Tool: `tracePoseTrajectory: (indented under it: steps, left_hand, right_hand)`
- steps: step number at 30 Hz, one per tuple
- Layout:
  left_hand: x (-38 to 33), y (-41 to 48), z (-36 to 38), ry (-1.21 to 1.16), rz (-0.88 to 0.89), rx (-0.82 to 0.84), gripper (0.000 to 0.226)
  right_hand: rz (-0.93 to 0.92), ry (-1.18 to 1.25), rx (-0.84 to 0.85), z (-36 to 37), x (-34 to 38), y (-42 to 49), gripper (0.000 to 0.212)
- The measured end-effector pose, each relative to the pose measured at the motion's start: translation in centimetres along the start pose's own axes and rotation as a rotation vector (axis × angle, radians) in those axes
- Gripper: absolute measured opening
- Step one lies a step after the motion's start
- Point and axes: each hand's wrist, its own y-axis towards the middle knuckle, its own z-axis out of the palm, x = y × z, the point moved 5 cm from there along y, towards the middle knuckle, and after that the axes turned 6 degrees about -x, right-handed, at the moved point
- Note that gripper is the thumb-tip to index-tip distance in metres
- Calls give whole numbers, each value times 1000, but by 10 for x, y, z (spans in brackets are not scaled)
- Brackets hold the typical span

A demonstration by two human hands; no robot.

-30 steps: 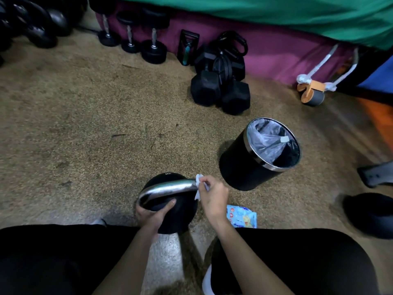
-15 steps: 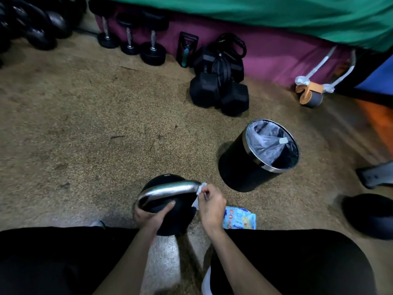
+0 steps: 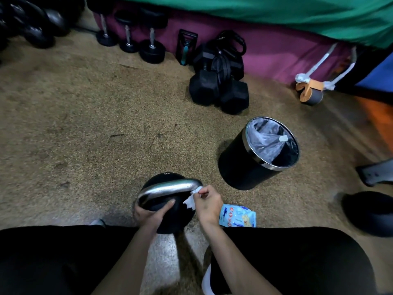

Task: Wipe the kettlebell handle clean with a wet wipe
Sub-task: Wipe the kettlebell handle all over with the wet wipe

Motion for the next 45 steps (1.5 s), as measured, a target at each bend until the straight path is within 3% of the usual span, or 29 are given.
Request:
tracePoseTrajectory:
  steps: [9, 19, 24, 26, 30, 36, 40, 45]
  left_hand:
    - [10, 13, 4, 20, 8, -7, 157]
    - [9, 9, 4, 19, -7, 0, 156]
    - [3, 4, 1, -1, 20, -2, 157]
    - [3, 4, 1, 1, 22, 4, 158]
    - [0, 0, 0, -6, 33, 14, 153]
    - [-16, -25, -6, -68, 25, 43, 156]
    - [-31, -42, -10, -107, 55, 65, 171]
    - [-39, -51, -11, -115, 49, 74, 168]
  right_hand:
    - [185, 102, -20, 6, -6, -6, 26]
    - [74, 153, -81, -6, 5, -6, 19]
    - [-206, 68, -80, -11, 20, -8, 9]
    - [-234, 22, -72, -13, 27, -1, 13]
    - [-182, -88, -27, -12, 27, 15, 16]
    - [-370, -191, 76, -14, 50, 3, 18]
    - [-323, -273, 178, -8, 65, 18, 22]
    - [-347, -377, 256, -11, 59, 26, 22]
